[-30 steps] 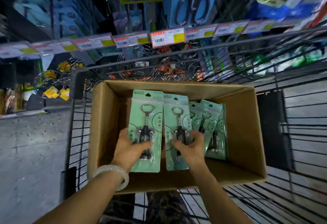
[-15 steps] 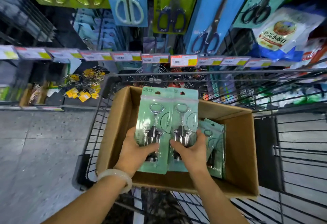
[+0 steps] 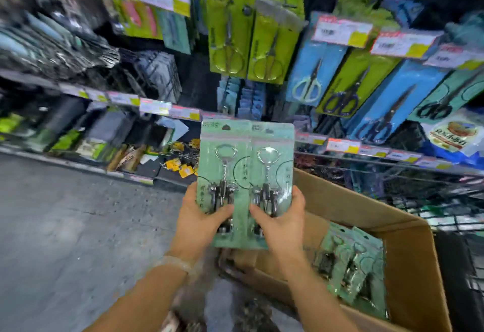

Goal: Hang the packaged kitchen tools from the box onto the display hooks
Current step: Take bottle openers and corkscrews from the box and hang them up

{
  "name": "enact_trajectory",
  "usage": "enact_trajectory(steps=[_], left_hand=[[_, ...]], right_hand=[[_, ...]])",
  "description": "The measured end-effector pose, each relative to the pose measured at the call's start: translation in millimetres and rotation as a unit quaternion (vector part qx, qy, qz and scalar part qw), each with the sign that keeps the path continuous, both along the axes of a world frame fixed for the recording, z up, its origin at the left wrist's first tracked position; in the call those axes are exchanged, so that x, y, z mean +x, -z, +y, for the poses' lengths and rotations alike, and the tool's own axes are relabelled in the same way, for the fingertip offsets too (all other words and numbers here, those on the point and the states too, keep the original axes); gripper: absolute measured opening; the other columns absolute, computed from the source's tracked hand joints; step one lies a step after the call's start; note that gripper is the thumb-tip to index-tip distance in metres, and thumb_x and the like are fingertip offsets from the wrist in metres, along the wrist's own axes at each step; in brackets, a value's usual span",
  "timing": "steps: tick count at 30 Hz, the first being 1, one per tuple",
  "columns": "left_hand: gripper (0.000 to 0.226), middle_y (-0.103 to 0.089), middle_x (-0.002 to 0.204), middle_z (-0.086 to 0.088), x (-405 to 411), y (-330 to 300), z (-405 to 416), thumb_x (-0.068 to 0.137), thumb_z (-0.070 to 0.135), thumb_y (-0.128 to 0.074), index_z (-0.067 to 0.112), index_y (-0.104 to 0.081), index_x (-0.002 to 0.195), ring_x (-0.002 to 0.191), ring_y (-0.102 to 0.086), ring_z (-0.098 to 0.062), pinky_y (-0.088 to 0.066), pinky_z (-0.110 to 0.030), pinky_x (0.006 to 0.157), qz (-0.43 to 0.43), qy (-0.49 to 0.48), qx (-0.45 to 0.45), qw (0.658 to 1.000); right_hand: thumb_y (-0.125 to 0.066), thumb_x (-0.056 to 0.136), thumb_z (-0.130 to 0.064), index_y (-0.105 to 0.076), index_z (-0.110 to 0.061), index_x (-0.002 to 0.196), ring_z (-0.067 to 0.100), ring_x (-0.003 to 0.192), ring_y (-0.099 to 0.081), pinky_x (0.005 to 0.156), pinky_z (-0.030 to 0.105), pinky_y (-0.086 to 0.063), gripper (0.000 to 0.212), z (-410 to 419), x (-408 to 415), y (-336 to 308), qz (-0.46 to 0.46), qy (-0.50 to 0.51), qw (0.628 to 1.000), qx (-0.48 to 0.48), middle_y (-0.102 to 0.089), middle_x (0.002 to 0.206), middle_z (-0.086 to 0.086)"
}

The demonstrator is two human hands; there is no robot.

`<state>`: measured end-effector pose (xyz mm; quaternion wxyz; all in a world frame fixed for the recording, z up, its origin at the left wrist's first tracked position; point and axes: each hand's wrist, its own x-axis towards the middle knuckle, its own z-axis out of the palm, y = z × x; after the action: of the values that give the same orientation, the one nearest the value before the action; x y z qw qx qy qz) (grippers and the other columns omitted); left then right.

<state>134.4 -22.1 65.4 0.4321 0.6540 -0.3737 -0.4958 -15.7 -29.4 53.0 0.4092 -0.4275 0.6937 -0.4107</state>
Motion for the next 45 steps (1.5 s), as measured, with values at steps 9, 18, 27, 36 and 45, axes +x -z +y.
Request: enact_trajectory(steps=[9,18,27,36,45], left_hand=[[0.078,-0.057,0.130,0.005,177,-57,25,0.067,0.027,-0.086,0.025,-0.046,0.134,0.122,-0.052,-0.017,-0.043,-0.041,0.103,-0.039,-0.077,-0.074,0.993],[0.070,-0.060,0.122,0.007,270,-119,14,0.066,0.031,-0.085,0.026,-0.047,0.125,0.114,-0.057,-0.016,-0.045,-0.044,0.101,-0.066,-0.137,-0.164,0.975],[0.102,-0.050,0.139,0.004,318,-147,-38,0.051,0.057,-0.081,0.031,-0.037,0.139,0.128,-0.048,-0.021,-0.042,-0.050,0.104,-0.065,-0.143,-0.197,0.968],[0.081,-0.055,0.131,0.005,368,-193,-143,0.069,0.031,-0.084,0.025,-0.040,0.136,0.120,-0.053,-0.017,-0.043,-0.043,0.103,-0.071,-0.134,-0.257,0.954],[0.097,-0.058,0.128,0.003,405,-244,-230,0.054,0.049,-0.085,0.026,-0.040,0.136,0.115,-0.058,-0.020,-0.047,-0.048,0.099,-0.080,-0.144,-0.318,0.934]], right_hand=[[-0.086,0.065,-0.022,-0.032,-0.016,0.140,0.014,0.117,-0.049,0.096,0.028,-0.039,0.093,-1,175,-52,-0.046,-0.082,0.993,-0.064,-0.049,0.125,-0.005],[-0.084,0.067,-0.027,-0.027,-0.021,0.143,0.007,0.121,-0.041,0.102,0.026,-0.034,0.095,-25,271,-123,-0.056,-0.140,0.974,-0.168,-0.041,0.130,-0.012],[-0.083,0.070,-0.026,-0.026,-0.021,0.143,0.003,0.117,-0.036,0.097,0.022,-0.030,0.093,-83,320,-157,-0.071,-0.149,0.962,-0.216,-0.036,0.124,-0.016],[-0.082,0.070,-0.030,-0.021,-0.023,0.147,0.010,0.133,-0.031,0.104,0.025,-0.027,0.098,-185,370,-200,-0.099,-0.150,0.946,-0.269,-0.030,0.148,-0.007],[-0.085,0.065,-0.023,-0.035,-0.026,0.133,0.001,0.105,-0.054,0.082,0.013,-0.041,0.084,-271,408,-256,-0.101,-0.145,0.921,-0.349,-0.053,0.115,-0.019]])
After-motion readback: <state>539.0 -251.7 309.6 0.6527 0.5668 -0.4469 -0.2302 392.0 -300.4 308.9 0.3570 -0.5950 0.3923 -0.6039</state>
